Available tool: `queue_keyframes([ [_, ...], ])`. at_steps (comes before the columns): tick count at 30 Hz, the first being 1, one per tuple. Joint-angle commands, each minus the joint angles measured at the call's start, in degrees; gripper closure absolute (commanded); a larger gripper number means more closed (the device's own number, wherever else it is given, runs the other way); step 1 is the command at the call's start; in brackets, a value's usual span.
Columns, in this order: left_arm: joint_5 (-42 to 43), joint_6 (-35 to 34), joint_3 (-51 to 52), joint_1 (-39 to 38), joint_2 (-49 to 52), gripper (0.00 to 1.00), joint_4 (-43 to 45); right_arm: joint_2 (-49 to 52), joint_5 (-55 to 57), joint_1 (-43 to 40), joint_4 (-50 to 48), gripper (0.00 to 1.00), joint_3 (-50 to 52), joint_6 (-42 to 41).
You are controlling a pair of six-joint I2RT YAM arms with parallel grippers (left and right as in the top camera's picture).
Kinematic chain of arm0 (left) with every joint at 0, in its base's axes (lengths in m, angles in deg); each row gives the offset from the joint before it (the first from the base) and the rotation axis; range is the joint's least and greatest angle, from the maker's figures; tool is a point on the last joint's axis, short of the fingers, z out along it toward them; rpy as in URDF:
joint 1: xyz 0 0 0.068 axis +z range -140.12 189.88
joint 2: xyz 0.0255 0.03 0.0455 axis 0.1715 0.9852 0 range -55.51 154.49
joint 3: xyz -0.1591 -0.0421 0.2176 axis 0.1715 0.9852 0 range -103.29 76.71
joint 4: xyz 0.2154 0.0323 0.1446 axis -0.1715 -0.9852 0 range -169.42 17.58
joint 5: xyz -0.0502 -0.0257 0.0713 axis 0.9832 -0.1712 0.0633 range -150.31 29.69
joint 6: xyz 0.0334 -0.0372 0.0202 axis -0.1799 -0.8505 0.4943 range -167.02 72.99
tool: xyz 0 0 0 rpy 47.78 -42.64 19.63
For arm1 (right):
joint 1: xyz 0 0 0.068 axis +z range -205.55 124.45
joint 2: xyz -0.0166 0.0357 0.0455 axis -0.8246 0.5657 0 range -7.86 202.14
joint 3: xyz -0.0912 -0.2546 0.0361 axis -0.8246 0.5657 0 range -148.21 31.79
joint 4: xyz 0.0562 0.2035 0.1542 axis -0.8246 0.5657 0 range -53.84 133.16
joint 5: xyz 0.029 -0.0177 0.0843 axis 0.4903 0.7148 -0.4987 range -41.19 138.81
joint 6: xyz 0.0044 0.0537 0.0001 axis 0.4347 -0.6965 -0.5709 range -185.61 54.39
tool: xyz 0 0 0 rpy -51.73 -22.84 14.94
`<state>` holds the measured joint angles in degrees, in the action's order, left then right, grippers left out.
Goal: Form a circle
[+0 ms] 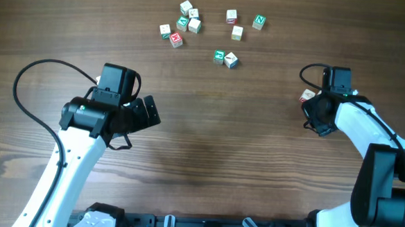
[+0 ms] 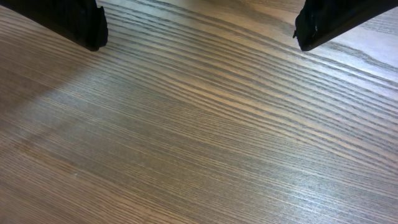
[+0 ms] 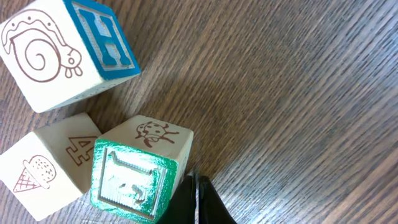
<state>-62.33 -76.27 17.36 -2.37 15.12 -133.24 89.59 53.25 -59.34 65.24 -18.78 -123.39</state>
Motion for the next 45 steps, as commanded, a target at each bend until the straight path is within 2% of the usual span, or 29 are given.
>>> queue_keyframes([
  [1, 0.28, 0.26, 0.13, 0.44, -0.13, 0.00, 0.00, 0.74, -0.92, 0.07, 0.15, 0.96, 0.44, -0.90],
  [6, 0.28, 0.26, 0.13, 0.44, -0.13, 0.00, 0.00, 0.70, -1.84, 0.09, 0.13, 0.96, 0.44, -0.90],
  [9, 0.28, 0.26, 0.13, 0.44, -0.13, 0.00, 0.00, -1.49, -1.07, 0.07, 4.76, 0.96, -0.46, -0.68],
  [13, 0.28, 0.26, 0.13, 0.44, -0.13, 0.00, 0.00, -10.84, 2.54, 0.07, 12.37, 0.96, -2.93, 2.51],
  [15, 0.28, 0.26, 0.13, 0.44, -0.13, 0.00, 0.00, -19.26, 6.21, 0.07, 12.59, 0.96, -3.06, 4.00],
  [19, 0.28, 0.26, 0.13, 0.44, -0.13, 0.00, 0.00, -24.55, 9.49, 0.07, 11.98, 0.96, -3.06, 3.93],
  [26, 0.28, 0.26, 0.13, 0.44, -0.13, 0.00, 0.00, -15.04, 12.04, -1.31, 2.19, 0.96, -3.06, 5.29],
  [31, 0.28, 0.28, 0.13, 0.44, -0.13, 0.00, 0.00, -4.98, 9.94, -1.92, -9.38, 0.96, -3.06, 5.29],
  [33, 0.28, 0.26, 0.13, 0.44, -0.13, 0.00, 0.00, -3.08, 7.54, -1.90, -11.34, 0.96, -3.06, 5.31],
  [38, 0.24, 0.26, 0.13, 0.44, -0.13, 0.00, 0.02, -2.08, 12.09, -2.58, -16.20, 0.96, -3.06, 5.22],
  [45, 0.26, 0.26, 0.13, 0.44, -0.13, 0.00, 0.00, 6.16, 12.13, -2.95, -20.50, 0.96, -3.06, 3.32],
])
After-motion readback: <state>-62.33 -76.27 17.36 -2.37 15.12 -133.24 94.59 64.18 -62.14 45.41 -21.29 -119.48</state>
